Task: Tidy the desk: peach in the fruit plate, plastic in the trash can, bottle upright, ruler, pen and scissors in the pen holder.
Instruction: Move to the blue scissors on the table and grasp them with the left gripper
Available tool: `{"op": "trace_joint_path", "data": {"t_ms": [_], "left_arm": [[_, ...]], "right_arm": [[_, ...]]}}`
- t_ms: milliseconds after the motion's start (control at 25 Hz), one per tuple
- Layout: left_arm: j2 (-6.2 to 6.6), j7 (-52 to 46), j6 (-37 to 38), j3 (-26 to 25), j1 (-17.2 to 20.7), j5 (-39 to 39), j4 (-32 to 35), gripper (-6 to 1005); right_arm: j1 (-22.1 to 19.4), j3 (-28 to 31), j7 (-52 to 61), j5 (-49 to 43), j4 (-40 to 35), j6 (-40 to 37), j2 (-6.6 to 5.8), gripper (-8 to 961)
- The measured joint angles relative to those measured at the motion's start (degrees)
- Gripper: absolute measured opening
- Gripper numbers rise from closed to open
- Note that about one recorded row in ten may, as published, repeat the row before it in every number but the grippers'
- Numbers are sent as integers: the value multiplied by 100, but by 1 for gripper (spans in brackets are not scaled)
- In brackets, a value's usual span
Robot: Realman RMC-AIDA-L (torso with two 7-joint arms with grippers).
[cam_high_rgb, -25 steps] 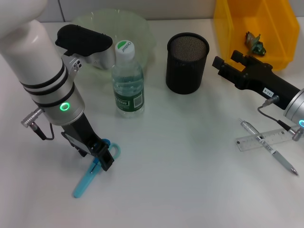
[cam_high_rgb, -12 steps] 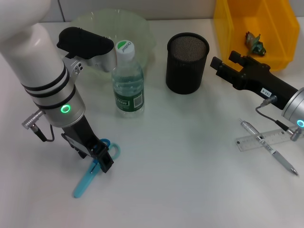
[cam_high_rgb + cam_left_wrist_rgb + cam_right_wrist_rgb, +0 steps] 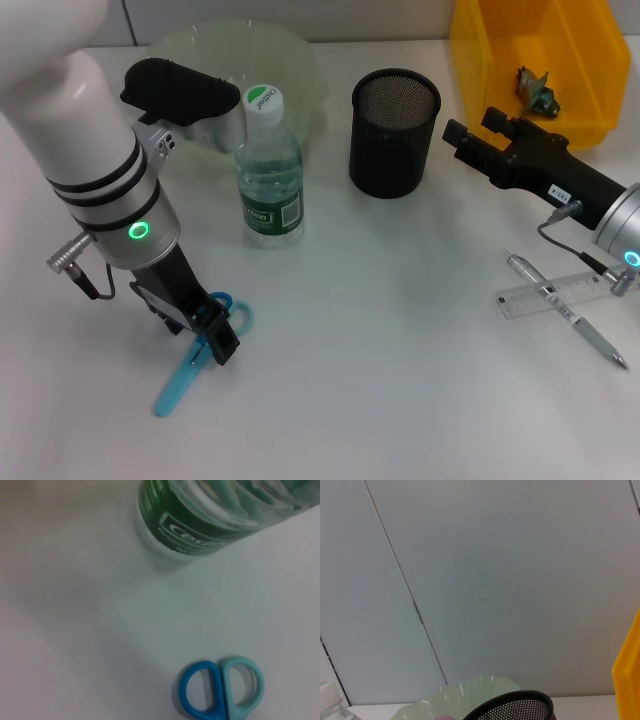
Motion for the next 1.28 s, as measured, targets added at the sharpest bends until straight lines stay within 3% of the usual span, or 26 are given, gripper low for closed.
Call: {"op": "trace_joint_path", "data": {"t_ms": [1280], "left_arm": [[2, 0, -137, 241, -57, -57, -128, 622]], "right_arm": [[9, 0, 0, 44, 9, -4, 0, 722]]}}
